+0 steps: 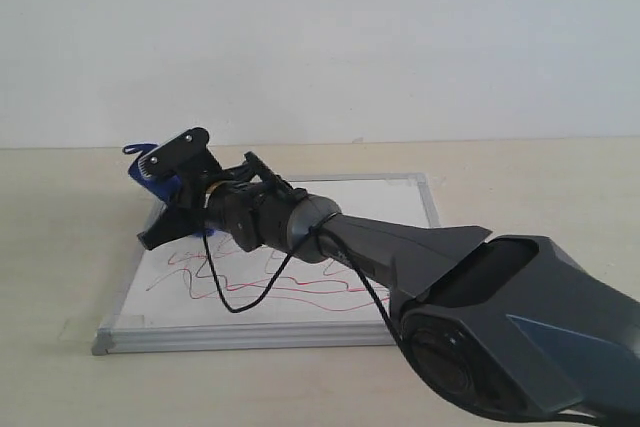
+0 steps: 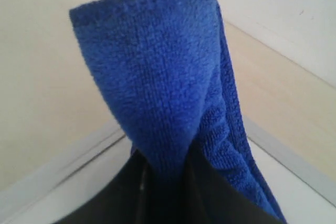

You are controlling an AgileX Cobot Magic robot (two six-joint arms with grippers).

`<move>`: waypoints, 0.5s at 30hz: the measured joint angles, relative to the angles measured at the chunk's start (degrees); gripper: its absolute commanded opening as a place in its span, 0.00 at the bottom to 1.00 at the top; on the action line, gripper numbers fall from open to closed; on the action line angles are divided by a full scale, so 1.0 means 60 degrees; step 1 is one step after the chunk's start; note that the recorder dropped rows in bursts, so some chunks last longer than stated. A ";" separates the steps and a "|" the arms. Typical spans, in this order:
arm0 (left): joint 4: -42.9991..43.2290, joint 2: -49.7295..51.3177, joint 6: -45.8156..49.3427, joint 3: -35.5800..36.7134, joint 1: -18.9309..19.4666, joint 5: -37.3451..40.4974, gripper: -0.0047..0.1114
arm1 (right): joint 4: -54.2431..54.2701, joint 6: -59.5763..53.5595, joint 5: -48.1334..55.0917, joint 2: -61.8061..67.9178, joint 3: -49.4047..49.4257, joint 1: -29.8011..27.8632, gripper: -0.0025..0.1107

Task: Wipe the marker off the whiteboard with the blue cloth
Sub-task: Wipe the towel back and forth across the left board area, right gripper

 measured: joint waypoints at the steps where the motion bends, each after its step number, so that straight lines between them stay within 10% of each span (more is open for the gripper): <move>1: 0.0000 0.0000 0.0000 0.0000 0.0000 0.0000 0.07 | -0.0018 0.0000 0.0000 0.0000 0.0000 0.0094 0.02; 15: 0.0000 0.0000 0.0000 0.0000 0.0000 0.0000 0.07 | 0.0655 -0.1192 0.0523 0.0000 -0.0076 0.0501 0.02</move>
